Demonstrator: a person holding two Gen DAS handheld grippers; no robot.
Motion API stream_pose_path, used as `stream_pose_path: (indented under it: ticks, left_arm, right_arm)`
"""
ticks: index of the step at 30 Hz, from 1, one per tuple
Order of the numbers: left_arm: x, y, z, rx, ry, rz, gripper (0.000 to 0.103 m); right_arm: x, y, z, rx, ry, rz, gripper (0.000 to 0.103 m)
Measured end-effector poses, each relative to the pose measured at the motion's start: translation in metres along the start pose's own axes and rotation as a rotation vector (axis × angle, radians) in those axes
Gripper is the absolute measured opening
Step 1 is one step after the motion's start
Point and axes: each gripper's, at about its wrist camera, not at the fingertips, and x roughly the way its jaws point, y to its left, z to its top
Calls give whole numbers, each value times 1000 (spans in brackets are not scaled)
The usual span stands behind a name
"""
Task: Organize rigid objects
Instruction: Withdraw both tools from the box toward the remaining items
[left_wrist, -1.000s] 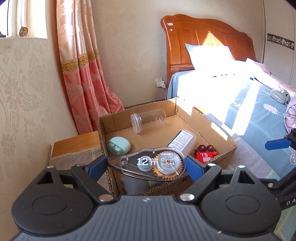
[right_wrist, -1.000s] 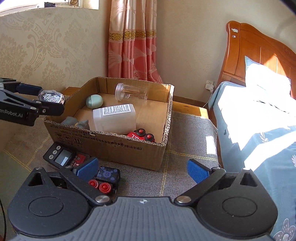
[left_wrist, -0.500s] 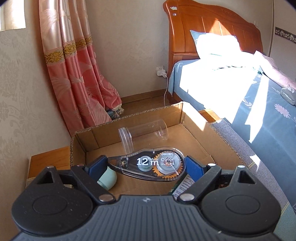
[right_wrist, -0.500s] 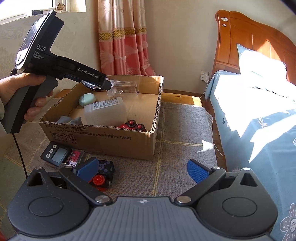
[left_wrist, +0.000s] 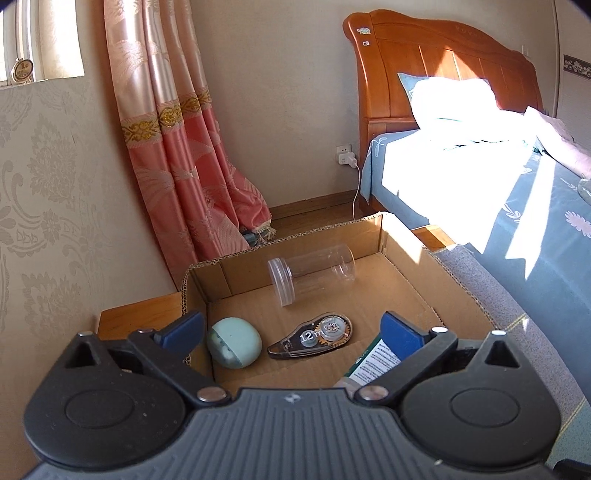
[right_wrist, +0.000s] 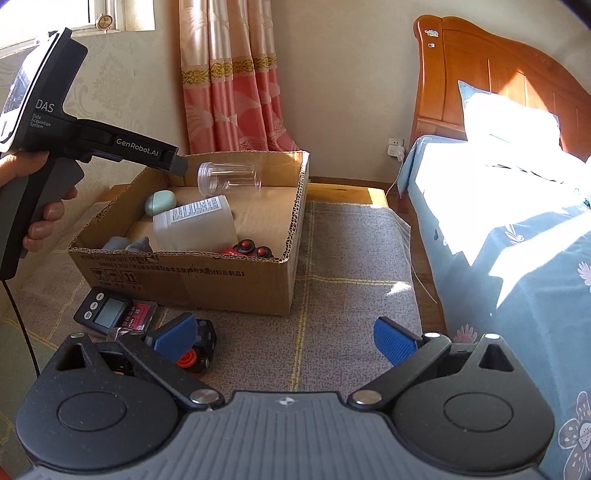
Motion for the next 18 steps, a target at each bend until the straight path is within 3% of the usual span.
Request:
stream_pose_path:
  ticks: [14, 18]
  left_arm:
    - [-62, 1, -69, -93, 7, 75, 102]
    - [-70, 0, -93, -137, 29, 58, 102]
  right_arm:
    - [-17, 11, -15, -16, 6, -4, 103]
    - [-17, 13, -21, -21, 16, -6, 103]
